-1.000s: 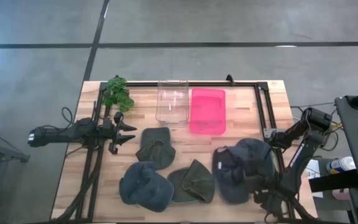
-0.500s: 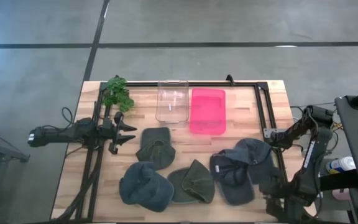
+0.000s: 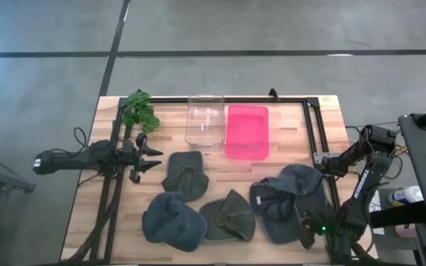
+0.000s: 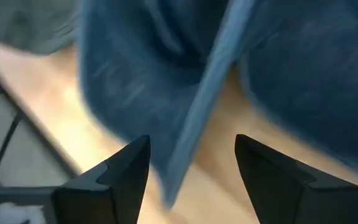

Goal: Pick & Place hat
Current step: Put the middle blue cap into the transparent bin

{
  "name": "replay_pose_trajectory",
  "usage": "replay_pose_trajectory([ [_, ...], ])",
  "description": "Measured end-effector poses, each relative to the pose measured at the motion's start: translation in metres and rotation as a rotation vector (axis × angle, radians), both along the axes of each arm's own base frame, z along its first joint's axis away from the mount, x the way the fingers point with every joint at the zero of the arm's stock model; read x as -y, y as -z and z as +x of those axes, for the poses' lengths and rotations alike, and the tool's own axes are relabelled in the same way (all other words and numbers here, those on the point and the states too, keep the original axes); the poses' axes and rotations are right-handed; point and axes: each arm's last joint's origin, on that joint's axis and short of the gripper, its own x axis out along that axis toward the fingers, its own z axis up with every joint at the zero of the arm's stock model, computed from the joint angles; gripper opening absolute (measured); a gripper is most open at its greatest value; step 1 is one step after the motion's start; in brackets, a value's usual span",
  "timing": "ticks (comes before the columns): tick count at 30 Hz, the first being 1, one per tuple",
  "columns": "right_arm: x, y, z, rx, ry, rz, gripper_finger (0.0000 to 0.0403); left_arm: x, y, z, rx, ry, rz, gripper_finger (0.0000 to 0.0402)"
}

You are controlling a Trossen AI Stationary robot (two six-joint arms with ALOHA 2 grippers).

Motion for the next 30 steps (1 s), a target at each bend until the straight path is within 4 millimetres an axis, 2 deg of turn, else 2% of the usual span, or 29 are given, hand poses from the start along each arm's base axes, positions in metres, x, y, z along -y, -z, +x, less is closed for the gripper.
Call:
replay_pose_trajectory([
  [3, 0.005, 0.004, 0.005, -0.008, 0.011, -0.035, 0.0187, 0.0, 0.0, 0.0, 0.0, 0.0, 0.0, 0.0153],
  [5, 0.008, 0.003, 0.007, -0.008, 0.0, -0.05, 0.0136, 0.0, 0.0, 0.0, 0.0, 0.0, 0.0, 0.0153],
  [8, 0.016, -0.005, 0.008, -0.021, -0.033, -0.102, 0.0037, 0.0, 0.0, 0.0, 0.0, 0.0, 0.0, 0.0153],
  [9, 0.019, -0.009, 0.009, -0.026, -0.044, -0.118, 0.0027, 0.0, 0.0, 0.0, 0.0, 0.0, 0.0, 0.0153],
  [11, 0.026, -0.023, 0.009, -0.025, -0.06, -0.144, 0.0017, 0.0, 0.0, 0.0, -0.001, 0.0, 0.0, 0.0153],
  [13, 0.034, -0.047, 0.009, 0.032, -0.114, -0.191, 0.0014, 0.0, 0.0, 0.0, -0.001, 0.0, 0.0, 0.0153],
  [17, 0.051, -0.132, 0.007, 0.333, -0.242, -0.244, 0.0012, 0.0, 0.0, 0.0, -0.001, 0.0, 0.0, 0.0153],
  [19, 0.061, -0.154, 0.005, 0.389, -0.324, -0.289, 0.0011, 0.0, 0.0, 0.0, -0.002, 0.0, 0.0, 0.0153],
  [21, 0.075, -0.152, 0.004, 0.275, -0.387, -0.281, 0.0011, 0.0, 0.001, 0.0, -0.007, 0.0, 0.0, 0.0153],
  [22, 0.081, -0.147, 0.004, 0.175, -0.361, -0.205, 0.0011, 0.0, 0.001, 0.0, -0.008, 0.0, 0.0, 0.0153],
  [23, 0.082, -0.147, 0.007, 0.146, -0.372, -0.142, 0.0011, 0.0, 0.001, 0.0, -0.008, 0.0, 0.0, 0.0153],
  [24, 0.076, -0.153, 0.013, 0.231, -0.429, -0.108, 0.0011, 0.0, 0.001, 0.0, -0.008, 0.0, 0.0, 0.0153],
  [25, 0.073, -0.161, 0.018, 0.324, -0.471, -0.151, 0.0011, 0.0, 0.001, 0.0, -0.009, 0.0, 0.0, 0.0153],
  [26, 0.077, -0.159, 0.017, 0.32, -0.457, -0.221, 0.0011, 0.0, 0.001, 0.0, -0.008, 0.0, 0.0, 0.0153],
  [28, 0.101, -0.138, 0.003, 0.078, -0.379, -0.304, 0.0011, 0.0, 0.001, 0.0, -0.01, 0.0, 0.0, 0.0153],
  [29, 0.102, -0.136, 0.003, 0.054, -0.363, -0.287, 0.0011, 0.0, 0.001, 0.0, -0.01, 0.0, 0.0, 0.0153],
  [30, 0.096, -0.14, 0.01, 0.138, -0.339, -0.208, 0.0011, 0.0, 0.001, 0.0, -0.014, 0.0, 0.0, 0.0153],
])
